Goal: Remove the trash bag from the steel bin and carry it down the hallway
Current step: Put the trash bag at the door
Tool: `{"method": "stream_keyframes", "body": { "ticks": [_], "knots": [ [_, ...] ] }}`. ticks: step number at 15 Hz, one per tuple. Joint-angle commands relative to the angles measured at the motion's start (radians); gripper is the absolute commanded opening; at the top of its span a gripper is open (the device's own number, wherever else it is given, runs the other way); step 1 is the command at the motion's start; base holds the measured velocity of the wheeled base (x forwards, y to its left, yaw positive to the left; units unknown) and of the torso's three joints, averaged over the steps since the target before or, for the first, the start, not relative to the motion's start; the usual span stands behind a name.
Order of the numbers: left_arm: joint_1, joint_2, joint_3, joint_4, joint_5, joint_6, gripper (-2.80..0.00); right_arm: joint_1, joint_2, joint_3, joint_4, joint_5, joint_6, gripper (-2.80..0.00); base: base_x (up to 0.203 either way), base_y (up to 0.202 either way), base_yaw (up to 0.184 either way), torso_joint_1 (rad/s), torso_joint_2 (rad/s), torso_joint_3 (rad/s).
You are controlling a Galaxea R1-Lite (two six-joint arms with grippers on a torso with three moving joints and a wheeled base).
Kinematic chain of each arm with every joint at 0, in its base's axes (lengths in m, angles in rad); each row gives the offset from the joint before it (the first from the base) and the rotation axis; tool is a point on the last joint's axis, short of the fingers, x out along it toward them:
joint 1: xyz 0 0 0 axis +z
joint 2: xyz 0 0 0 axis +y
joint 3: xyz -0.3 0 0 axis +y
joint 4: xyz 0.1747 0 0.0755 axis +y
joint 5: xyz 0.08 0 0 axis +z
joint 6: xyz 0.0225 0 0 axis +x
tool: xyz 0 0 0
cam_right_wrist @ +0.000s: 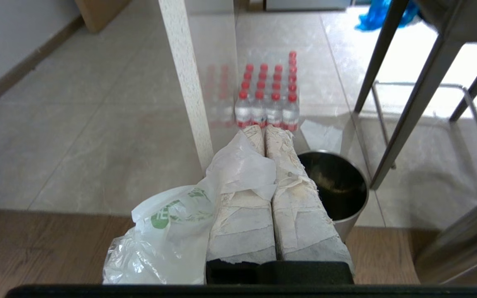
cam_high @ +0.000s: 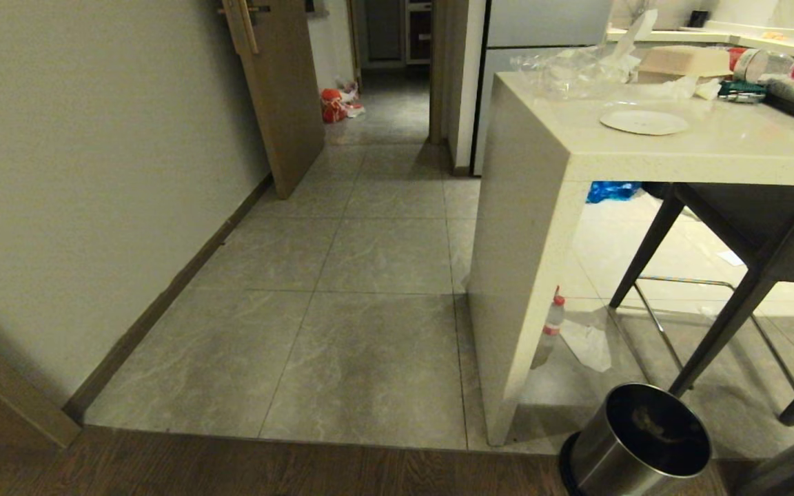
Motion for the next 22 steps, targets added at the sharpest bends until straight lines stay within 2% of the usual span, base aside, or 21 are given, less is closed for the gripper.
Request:
{"method": "stream_keyframes", "body": {
  "ticks": [1,10,22],
  "knots": [
    [0.0,-0.002,0.002,0.0,-0.001,0.003,-2.8,0.0,-0.002,0.003,0.0,0.0,0.0,-2.8,0.0,0.0,0.0,0.003,0.0,0.217],
    [0.001,0.0,0.002,0.0,0.001,-0.001,-2.8,0.0,-0.002,0.003,0.0,0.0,0.0,-2.8,0.0,0.012,-0.001,0.0,0.0,0.032],
    [0.0,0.0,0.002,0.0,0.001,-0.001,-2.8,0.0,-0.002,0.003,0.0,0.0,0.0,-2.8,0.0,0.191,0.0,0.001,0.0,0.003]
  ]
}}
